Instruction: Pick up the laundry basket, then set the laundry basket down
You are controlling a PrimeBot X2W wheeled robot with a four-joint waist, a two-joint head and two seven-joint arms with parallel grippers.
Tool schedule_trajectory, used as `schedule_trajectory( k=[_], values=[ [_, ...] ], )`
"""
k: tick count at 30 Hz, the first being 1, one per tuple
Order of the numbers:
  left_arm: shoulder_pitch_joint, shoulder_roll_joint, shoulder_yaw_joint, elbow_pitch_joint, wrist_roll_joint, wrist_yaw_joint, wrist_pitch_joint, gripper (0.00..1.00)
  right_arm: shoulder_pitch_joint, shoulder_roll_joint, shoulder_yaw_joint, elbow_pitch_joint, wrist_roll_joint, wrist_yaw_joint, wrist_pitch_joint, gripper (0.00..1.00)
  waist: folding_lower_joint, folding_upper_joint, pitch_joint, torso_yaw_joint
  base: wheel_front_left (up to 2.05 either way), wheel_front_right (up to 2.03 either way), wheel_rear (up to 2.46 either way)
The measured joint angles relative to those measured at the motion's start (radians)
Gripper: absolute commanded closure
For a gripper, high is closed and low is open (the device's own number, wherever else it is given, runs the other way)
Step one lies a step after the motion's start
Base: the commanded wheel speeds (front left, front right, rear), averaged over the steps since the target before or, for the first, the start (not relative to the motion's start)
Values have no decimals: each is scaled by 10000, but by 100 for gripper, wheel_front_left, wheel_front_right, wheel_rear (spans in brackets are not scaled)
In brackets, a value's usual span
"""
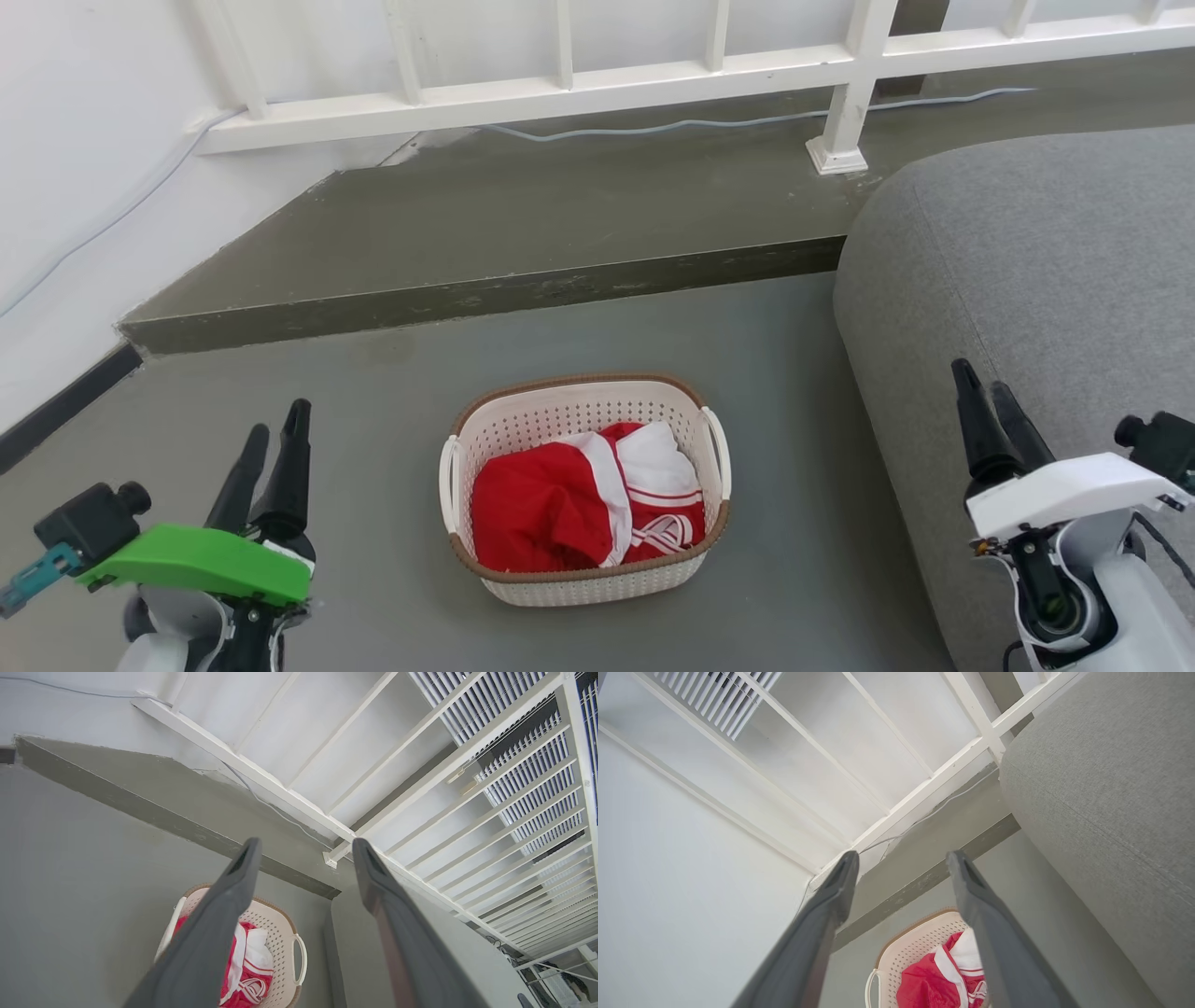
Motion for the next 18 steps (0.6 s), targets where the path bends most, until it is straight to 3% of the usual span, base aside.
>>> schedule_trajectory(
  k=[18],
  values=[
    [-12, 226, -757, -161, 2541, 961, -579, 0, -73, -121, 842, -96, -2176, -477, -539, 0, 0, 0, 42, 19, 0, 0, 0]
  ],
)
